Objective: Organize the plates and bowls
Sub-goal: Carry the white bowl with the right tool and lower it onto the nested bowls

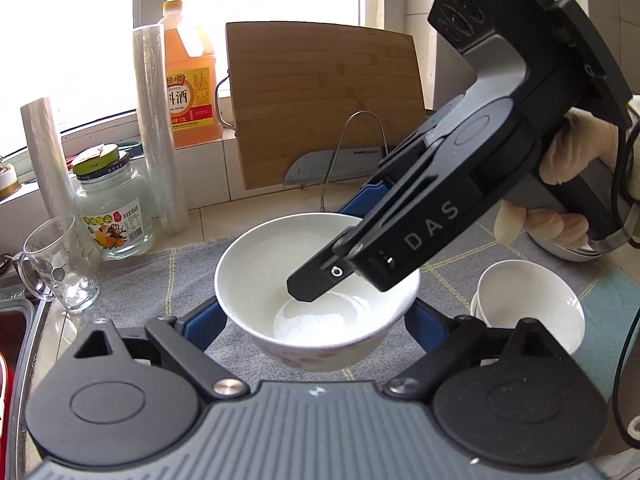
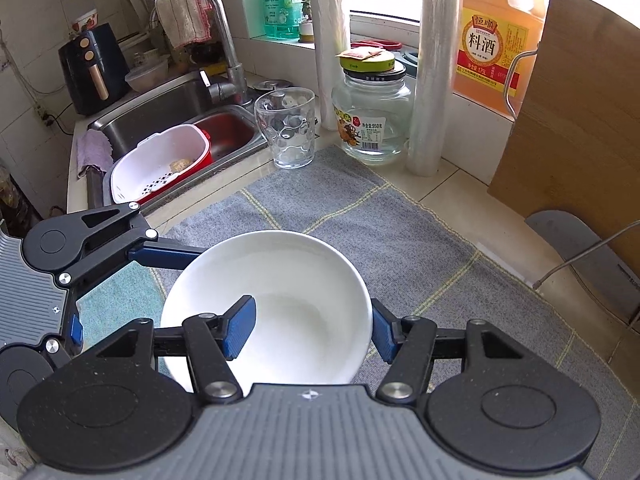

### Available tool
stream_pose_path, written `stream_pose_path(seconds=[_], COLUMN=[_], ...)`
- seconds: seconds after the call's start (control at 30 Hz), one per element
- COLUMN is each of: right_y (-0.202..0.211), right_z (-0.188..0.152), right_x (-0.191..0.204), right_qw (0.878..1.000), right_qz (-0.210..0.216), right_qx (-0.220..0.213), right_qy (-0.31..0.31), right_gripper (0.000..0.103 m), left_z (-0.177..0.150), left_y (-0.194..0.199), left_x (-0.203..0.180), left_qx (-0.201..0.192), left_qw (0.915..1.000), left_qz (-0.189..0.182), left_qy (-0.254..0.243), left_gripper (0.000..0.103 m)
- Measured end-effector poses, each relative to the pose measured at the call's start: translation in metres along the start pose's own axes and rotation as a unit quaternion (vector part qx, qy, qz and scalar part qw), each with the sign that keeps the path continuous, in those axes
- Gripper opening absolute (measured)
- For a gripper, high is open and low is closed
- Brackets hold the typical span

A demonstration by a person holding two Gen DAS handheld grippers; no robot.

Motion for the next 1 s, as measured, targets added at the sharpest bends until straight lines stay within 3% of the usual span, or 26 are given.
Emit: stream_pose_path(seconds=[0.57, 1.0], right_y=[0.068, 0.096], right_z=[-0.058, -0.099], right_x=[-0.032, -0.058], right_qw=[0.998, 0.994], right_qz=[-0.044, -0.076], right_qx=[-0.01, -0.005], right_qy=[-0.036, -0.077], right_gripper=[0.067, 0.067], left_z=[0.009, 0.012], left_y=[-0.004, -0.022], left_x=[-0.076, -0.119], left_qx=[0.0, 0.015], left_qw=[0.9972, 0.991], left_qz=[-0.064, -0.113], left_qy=[-0.04, -0.07], left_gripper=[0.095, 0.095])
Point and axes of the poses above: each gripper's, at about its wrist camera, not at the fingertips, and y roughly against the way its jaws point, x to its left, z to its top, the point moved 9 cm from there along -y, roughly the way its jaws point, and after that the axes turned 8 degrees about -z, right-handed, at the moved point
